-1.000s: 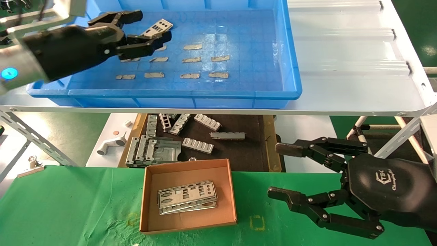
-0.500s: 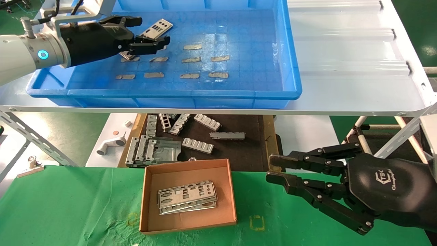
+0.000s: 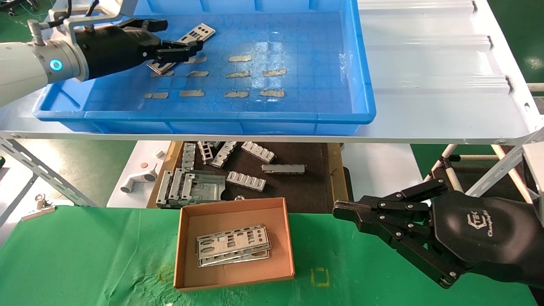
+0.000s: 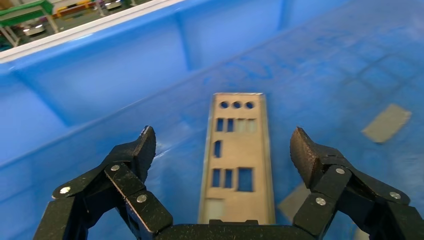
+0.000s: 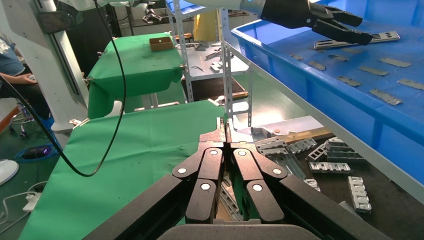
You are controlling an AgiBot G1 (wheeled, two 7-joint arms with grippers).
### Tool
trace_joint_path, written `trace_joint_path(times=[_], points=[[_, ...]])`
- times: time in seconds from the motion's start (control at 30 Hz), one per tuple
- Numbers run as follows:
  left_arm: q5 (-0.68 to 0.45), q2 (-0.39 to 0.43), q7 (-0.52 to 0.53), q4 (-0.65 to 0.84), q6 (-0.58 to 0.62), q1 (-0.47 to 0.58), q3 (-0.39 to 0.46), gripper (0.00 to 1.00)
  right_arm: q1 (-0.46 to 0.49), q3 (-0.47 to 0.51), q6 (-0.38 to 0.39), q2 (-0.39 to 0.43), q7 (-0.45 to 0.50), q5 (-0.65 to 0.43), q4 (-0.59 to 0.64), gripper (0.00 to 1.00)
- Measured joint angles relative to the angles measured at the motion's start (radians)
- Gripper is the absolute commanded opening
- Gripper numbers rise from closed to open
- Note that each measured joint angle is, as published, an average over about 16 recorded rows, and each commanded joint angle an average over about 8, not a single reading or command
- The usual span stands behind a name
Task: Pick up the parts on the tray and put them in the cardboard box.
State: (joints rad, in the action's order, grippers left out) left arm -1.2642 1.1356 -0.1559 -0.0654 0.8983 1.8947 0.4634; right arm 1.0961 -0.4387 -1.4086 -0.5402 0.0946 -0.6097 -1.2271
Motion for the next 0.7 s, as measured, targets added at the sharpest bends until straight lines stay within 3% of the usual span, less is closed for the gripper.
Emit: trace_joint_path(times=[0.7], points=[[0.0,0.018,-0.023,0.055,-0.036,0.006,-0.001,0.0,0.0,0.0,0.0,0.0,0.0,0.0,0.0,0.0]])
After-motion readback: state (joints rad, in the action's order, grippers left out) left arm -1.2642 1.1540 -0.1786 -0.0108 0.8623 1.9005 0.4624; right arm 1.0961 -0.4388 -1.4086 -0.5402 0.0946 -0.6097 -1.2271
